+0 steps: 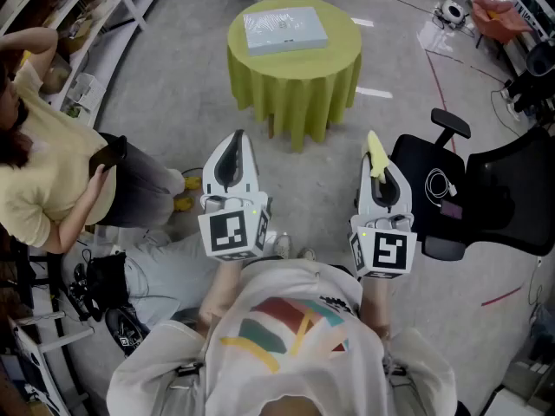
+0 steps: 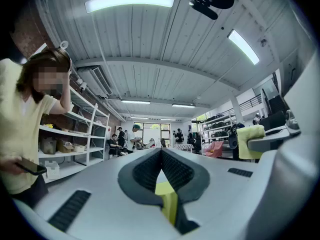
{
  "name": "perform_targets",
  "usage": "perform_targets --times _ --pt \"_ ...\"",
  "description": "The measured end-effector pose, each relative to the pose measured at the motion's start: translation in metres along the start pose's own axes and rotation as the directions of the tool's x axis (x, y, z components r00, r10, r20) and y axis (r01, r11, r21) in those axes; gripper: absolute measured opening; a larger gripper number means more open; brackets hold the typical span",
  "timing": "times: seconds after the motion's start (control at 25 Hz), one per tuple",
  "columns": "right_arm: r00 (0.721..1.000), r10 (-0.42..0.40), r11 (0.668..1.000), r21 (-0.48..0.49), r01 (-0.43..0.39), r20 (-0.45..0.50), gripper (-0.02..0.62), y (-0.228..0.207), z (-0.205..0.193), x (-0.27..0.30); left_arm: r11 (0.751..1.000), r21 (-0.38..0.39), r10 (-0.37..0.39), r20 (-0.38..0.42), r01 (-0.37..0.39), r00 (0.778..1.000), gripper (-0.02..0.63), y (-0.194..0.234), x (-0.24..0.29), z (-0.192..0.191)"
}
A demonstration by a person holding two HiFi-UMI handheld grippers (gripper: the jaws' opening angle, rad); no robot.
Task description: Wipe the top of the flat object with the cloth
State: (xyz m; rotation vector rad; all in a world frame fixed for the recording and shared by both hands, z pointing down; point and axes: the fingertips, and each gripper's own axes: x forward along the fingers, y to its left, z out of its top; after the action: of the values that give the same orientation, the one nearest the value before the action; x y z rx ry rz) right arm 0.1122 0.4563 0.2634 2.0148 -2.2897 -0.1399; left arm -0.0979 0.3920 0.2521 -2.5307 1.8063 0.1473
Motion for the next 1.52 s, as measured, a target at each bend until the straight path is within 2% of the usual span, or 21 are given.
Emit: perform_targets --times 0.36,0.84,1.08,1.52 --pt "1.0 -0.008 1.0 -0.017 0.008 0.0 0.028 0.0 -0.002 0.004 1.0 -0.004 0.002 0.014 -0.002 1.0 0.015 0.007 0.004 0.002" --pt "0.999 0.045 0.999 -0.027 -0.044 0.028 0.028 0.01 0.003 0.011 1.0 -0.018 -0.023 0.007 0.023 1.0 0.015 0.009 0.016 0.0" --pt "0.999 0.028 1.0 -0.002 -0.028 0.038 0.028 0.009 0.004 0.014 0.999 -0.015 -0.037 0.018 0.037 0.999 0.015 0.013 0.018 0.001" --pt "0.999 -0.032 0.999 0.006 0.032 0.015 0.028 0.018 -0.003 0.027 0.999 -0.023 -0.028 0.044 0.029 0.999 0.014 0.05 0.029 0.003"
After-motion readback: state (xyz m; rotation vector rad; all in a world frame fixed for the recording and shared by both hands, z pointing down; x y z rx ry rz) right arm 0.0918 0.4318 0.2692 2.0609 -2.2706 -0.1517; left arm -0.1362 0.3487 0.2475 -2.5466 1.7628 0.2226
